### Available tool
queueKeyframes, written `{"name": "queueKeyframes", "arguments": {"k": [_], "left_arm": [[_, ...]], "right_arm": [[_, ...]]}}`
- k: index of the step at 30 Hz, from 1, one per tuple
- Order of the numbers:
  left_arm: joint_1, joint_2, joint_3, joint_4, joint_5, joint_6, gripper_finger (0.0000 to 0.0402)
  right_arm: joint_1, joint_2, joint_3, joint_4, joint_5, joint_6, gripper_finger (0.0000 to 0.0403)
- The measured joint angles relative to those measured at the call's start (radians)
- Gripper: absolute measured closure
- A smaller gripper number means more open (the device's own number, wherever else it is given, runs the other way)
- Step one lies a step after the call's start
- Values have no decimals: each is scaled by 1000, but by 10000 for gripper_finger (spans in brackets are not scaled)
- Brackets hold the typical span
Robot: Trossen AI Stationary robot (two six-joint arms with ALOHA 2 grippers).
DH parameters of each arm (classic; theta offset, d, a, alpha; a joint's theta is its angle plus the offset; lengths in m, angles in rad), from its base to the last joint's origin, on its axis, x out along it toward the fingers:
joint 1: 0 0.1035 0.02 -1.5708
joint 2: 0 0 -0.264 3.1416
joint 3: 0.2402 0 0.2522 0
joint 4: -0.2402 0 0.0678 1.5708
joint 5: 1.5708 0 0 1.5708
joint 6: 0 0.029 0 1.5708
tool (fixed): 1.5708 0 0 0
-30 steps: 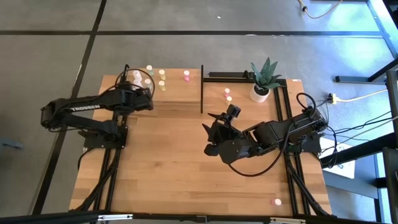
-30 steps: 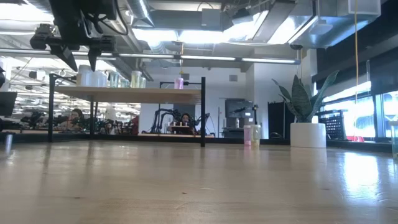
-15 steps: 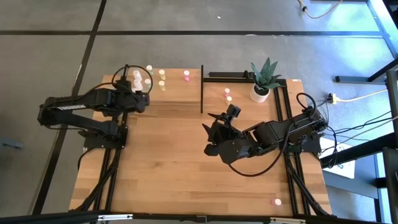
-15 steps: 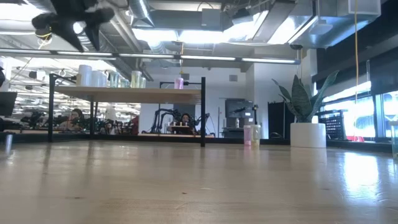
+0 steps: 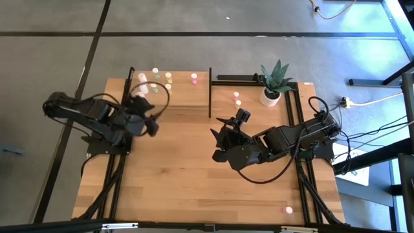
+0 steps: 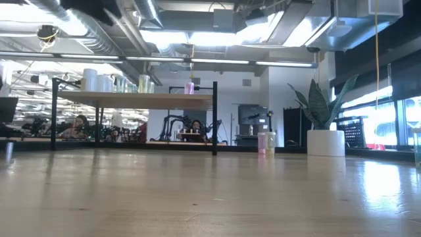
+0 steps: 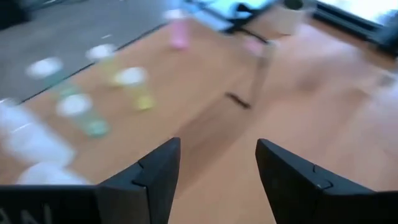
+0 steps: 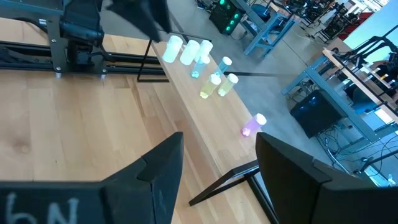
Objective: Pick and place medicine bottles onto shelf by color
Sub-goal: Put the blue pill bottle aligned with the other blue pill bottle on the shelf
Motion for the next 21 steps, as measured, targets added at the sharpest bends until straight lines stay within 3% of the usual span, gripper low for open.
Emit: {"name": "queueKeyframes", "arguments": {"k": [10,21], "left_arm": [[-249,96,1,109,5,91,200],[-414,211,0,106,-56,-65,200]], "right_arm": [[0,0,0,1,0,0,201],[0,1,0,37,-12,31,201]]}}
